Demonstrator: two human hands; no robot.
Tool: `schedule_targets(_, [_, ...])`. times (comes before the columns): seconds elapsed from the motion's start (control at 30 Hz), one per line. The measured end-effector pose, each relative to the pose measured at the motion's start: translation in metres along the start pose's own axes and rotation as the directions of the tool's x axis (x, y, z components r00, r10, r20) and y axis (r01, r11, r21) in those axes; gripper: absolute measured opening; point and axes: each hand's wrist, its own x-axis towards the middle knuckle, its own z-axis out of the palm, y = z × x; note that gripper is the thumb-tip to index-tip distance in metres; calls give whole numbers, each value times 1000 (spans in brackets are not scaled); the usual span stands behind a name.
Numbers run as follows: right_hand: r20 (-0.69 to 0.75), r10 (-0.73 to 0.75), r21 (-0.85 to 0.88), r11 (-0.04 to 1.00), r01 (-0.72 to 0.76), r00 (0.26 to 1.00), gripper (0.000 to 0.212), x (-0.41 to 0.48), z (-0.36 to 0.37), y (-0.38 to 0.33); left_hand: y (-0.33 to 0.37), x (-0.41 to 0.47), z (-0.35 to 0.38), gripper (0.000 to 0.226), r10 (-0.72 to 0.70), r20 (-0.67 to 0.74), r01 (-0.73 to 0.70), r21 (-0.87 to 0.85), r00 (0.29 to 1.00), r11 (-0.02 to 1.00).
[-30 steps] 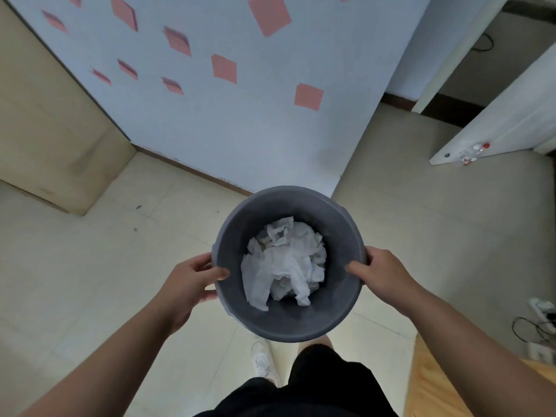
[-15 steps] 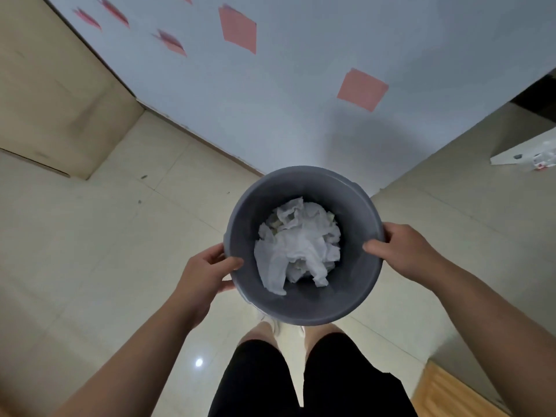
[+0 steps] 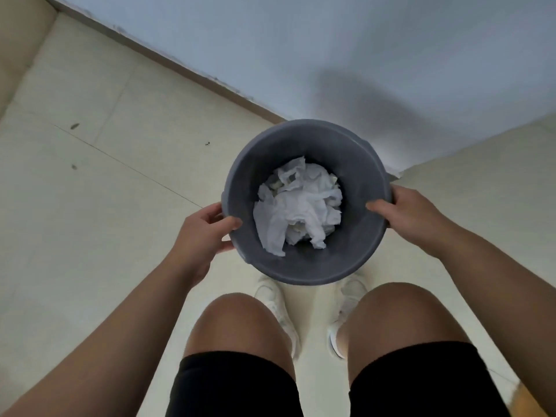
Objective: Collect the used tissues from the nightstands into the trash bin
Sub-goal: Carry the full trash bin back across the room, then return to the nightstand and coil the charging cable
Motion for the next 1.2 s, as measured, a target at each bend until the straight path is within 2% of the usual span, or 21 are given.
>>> schedule_targets(0.2, [36, -10, 122, 993, 6, 999, 31, 80, 22, 31, -38, 82, 2, 26, 43, 60, -45, 20, 997, 999])
schedule_targets(0.37, [9, 31, 260, 965, -32, 999, 25, 106, 15, 33, -41, 108, 3, 37, 21, 194, -24, 11, 981, 1000])
schedule_targets(0.5, [11, 114, 294, 949, -112, 993, 23, 89, 9, 18, -27, 85, -4, 55, -58, 154, 48, 72, 986, 996])
schedule_targets(0.53, [-14, 136, 240, 962, -129, 991, 23, 77, 5, 14, -22, 71, -5, 59, -87, 132, 77, 81, 987, 994])
schedule_targets(0.6, [-104, 126, 7, 992, -126, 986, 30, 44, -4, 2, -10, 35, -7, 56, -111, 104, 101, 93, 988, 990])
schedule_targets(0.67, [-125, 68, -238, 966, -97, 990, 40, -1, -12, -20, 6, -10, -12, 43, -80, 79, 70, 130, 994, 989])
schedule_targets(0.7, [-108, 65, -283, 955, -93, 992, 41, -27, -19, -35, 18, -40, -16, 35, -63, 63, 54, 134, 996, 990])
schedule_targets(0.8, [-22, 99, -312, 945, -101, 995, 34, -110, -37, -92, 59, -141, -41, 18, -49, 14, 48, 85, 999, 995])
schedule_targets(0.87, [46, 122, -324, 941, -101, 991, 24, -163, -45, -140, 80, -209, -63, 24, -39, -18, 40, 63, 999, 997])
schedule_targets(0.97, [122, 93, -389, 921, -39, 988, 30, -241, -49, -225, 108, -311, -104, 35, -41, -87, 42, 2, 995, 999])
schedule_targets(1.07, [178, 36, -423, 905, 44, 983, 30, -298, -45, -294, 117, -386, -148, 35, -56, -197, 42, -75, 979, 996])
schedule_targets(1.2, [230, -63, -448, 879, 163, 971, 22, -343, -16, -368, 90, -457, -206, 30, -85, -364, 20, -180, 928, 983])
